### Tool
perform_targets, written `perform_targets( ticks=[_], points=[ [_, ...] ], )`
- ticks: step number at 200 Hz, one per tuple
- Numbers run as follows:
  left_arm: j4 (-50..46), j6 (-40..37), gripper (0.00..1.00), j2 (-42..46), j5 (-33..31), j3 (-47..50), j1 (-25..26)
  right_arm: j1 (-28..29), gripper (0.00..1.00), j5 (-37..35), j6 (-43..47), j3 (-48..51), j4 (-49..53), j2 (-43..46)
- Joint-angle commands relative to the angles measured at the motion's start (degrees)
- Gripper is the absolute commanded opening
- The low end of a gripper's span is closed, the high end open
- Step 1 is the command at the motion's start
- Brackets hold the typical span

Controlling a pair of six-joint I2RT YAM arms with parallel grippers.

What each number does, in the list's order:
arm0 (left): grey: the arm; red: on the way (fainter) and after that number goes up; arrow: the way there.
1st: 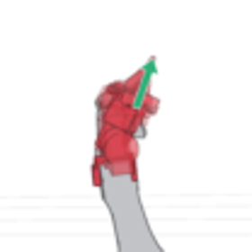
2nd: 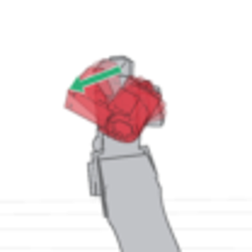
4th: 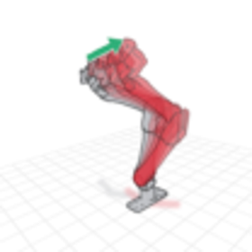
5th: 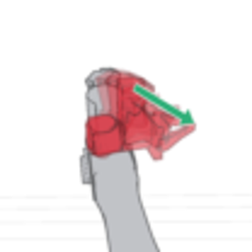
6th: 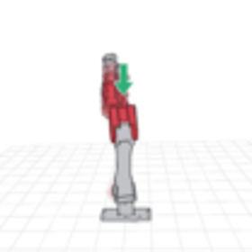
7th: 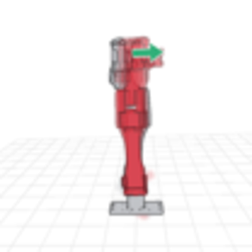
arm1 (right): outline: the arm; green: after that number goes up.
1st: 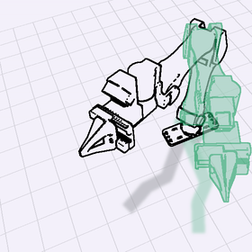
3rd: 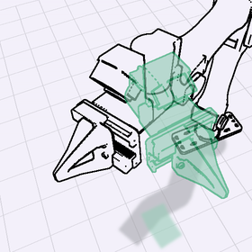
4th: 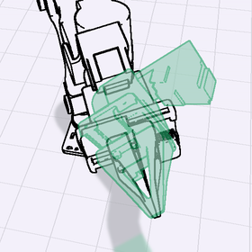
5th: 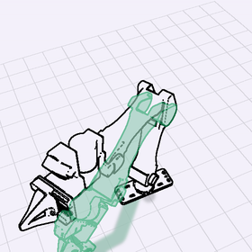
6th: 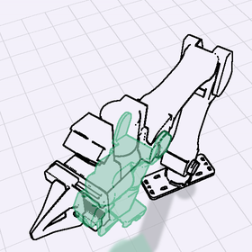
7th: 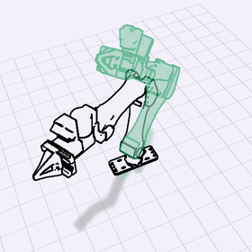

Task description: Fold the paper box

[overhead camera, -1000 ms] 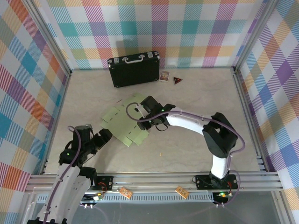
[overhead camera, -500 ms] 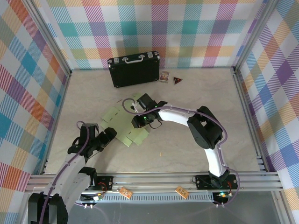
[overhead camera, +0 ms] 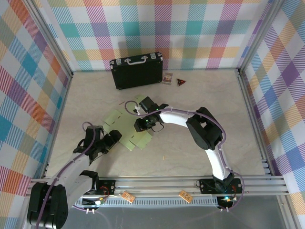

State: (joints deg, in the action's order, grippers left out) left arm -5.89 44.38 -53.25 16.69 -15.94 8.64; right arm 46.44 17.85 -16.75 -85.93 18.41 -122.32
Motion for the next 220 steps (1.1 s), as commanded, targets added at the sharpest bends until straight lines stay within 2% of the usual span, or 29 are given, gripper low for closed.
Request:
perform_targets(
  ticks=[1, 45, 84, 140, 173, 220],
  points=[
    [5.2, 1.8, 0.79, -2.3, -0.9, 0.0, 1.5, -0.5, 0.22, 2.1, -1.3, 0.2, -0.8, -0.6],
    [7.6, 2.0, 0.80, -5.7, -3.2, -2.2, 3.9, -0.6, 0.22, 2.8, -1.5, 0.5, -0.7, -0.6],
    [11.4, 3.4, 0.79, -10.8, -0.8, -4.9, 4.9, -0.6, 0.22, 3.2, -1.4, 0.7, -0.7, -0.4],
    [13.3, 3.0, 0.76, -15.6, -2.5, -7.7, 8.0, -0.6, 0.22, 3.7, -1.3, 0.5, -0.3, -0.4],
    [15.2, 2.8, 0.72, -15.9, -2.6, -8.0, 8.7, -0.6, 0.22, 3.9, -1.3, 0.6, 0.0, -0.3],
    [12.2, 1.3, 0.69, -15.4, -3.3, -11.4, 8.7, -0.6, 0.21, 4.4, -1.4, 0.7, 0.0, -0.2]
  ],
)
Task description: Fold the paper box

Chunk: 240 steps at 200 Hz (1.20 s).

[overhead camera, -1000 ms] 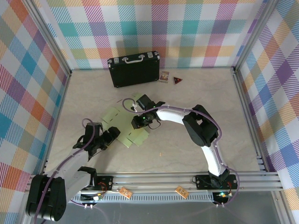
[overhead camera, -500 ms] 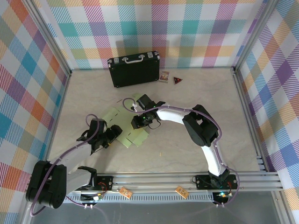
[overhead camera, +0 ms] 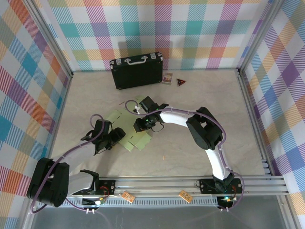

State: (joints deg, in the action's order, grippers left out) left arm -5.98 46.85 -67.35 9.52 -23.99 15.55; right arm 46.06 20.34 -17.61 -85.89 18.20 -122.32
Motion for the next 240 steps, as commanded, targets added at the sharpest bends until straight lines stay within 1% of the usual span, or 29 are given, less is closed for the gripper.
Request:
perform_targets(
  ticks=[1, 62, 98, 114, 139, 161, 188, 205, 231, 240],
  points=[
    [12.2, -1.2, 0.69, -1.3, 3.8, -3.4, 1.8, -0.3, 0.21, 1.9, -0.6, 0.7, 0.2, -0.2],
    [12.1, -0.6, 0.68, -0.2, 3.4, -3.9, 1.8, -0.3, 0.21, 2.2, -0.7, 0.6, 0.4, -0.5],
    [16.3, 0.3, 0.67, -0.1, 4.6, -2.6, 1.8, -0.3, 0.21, 2.8, -0.8, 0.4, 0.4, -1.1],
    [18.4, 0.9, 0.64, -0.8, 5.1, -2.2, 1.8, -0.3, 0.21, 2.9, -0.7, 0.4, 0.3, -1.2],
    [20.1, 1.3, 0.56, -2.1, 5.7, -1.8, 1.9, -0.3, 0.21, 3.1, -1.0, 0.4, 0.3, -1.2],
    [20.0, 1.0, 0.47, -2.8, 5.8, -1.5, 1.8, -0.3, 0.21, 3.2, -0.9, 0.4, 0.3, -1.1],
    [18.7, 0.2, 0.29, -2.8, 5.1, -1.7, 1.8, -0.3, 0.21, 3.3, -1.0, 0.5, 0.3, -0.9],
    [16.1, -1.1, 0.19, -2.8, 4.2, -2.5, 1.9, -0.3, 0.21, 3.2, -1.0, 0.9, 0.0, -0.7],
    [12.9, -2.8, 0.00, -2.1, 2.8, -3.7, 1.9, -0.3, 0.21, 3.0, -0.9, 2.1, -1.1, 1.0],
    [11.3, -3.4, 0.00, -1.5, 2.4, -4.2, 1.9, -0.3, 0.20, 2.7, -0.8, 2.8, -1.3, 1.8]
  ],
)
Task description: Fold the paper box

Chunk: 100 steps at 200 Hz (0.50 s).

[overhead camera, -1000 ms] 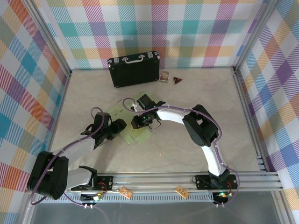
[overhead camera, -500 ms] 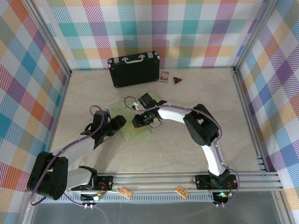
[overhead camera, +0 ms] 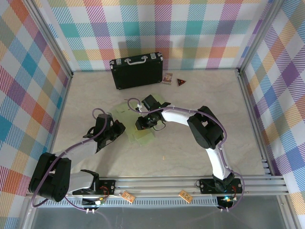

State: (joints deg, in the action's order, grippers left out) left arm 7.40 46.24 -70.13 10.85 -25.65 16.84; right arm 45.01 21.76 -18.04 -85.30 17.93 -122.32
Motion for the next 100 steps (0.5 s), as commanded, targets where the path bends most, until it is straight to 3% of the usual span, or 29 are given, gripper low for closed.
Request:
perform_targets(
  ticks=[1, 31, 74, 100],
  points=[
    [-2.3, -2.9, 0.00, 1.4, 1.0, -2.5, 0.6, 0.8, 0.20, 1.2, -0.4, 2.3, -1.1, 1.9],
    [-11.4, -5.9, 0.00, 6.0, -0.9, -5.9, 0.6, 0.7, 0.19, 0.3, -0.2, 9.2, -7.6, 10.4],
    [-45.5, -14.1, 0.00, 18.8, -12.6, -23.2, 0.6, -0.6, 0.47, -7.3, 1.9, 19.9, -11.7, 30.7],
    [-62.9, -20.2, 0.00, 22.2, -18.8, -39.3, 0.6, -3.4, 0.57, -10.2, 0.9, 26.6, -13.2, 41.1]
  ],
)
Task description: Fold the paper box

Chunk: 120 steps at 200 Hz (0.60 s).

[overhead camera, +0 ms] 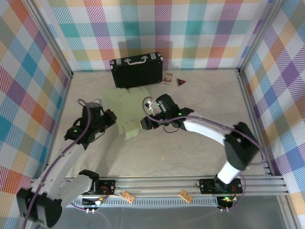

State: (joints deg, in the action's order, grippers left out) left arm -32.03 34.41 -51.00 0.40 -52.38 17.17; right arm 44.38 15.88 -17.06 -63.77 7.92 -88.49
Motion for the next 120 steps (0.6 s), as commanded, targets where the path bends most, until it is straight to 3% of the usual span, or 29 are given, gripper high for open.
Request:
perform_targets(
  ticks=[1, 44, 62, 84, 120],
  points=[
    [-24.3, -8.7, 0.00, 3.1, -8.5, -13.3, 0.2, -2.9, 0.57, -4.4, -0.1, 5.3, -3.2, 7.6],
    [-50.6, -20.5, 0.00, -4.4, -17.0, -42.4, 0.2, -8.4, 0.63, -10.1, -0.9, 14.5, -0.8, 19.9],
    [-55.7, -22.5, 0.00, -8.0, -21.1, -47.5, 0.2, -10.7, 0.72, -14.1, -3.1, 21.3, -3.4, 25.4],
    [-56.9, -21.8, 0.00, -12.6, -20.1, -47.9, 0.9, -13.5, 0.73, -14.9, -5.1, 25.4, -4.8, 28.2],
    [-51.1, -15.0, 0.00, -21.1, -26.9, -42.2, 16.6, -14.9, 0.73, -16.0, -5.4, 26.7, -5.3, 28.0]
  ],
)
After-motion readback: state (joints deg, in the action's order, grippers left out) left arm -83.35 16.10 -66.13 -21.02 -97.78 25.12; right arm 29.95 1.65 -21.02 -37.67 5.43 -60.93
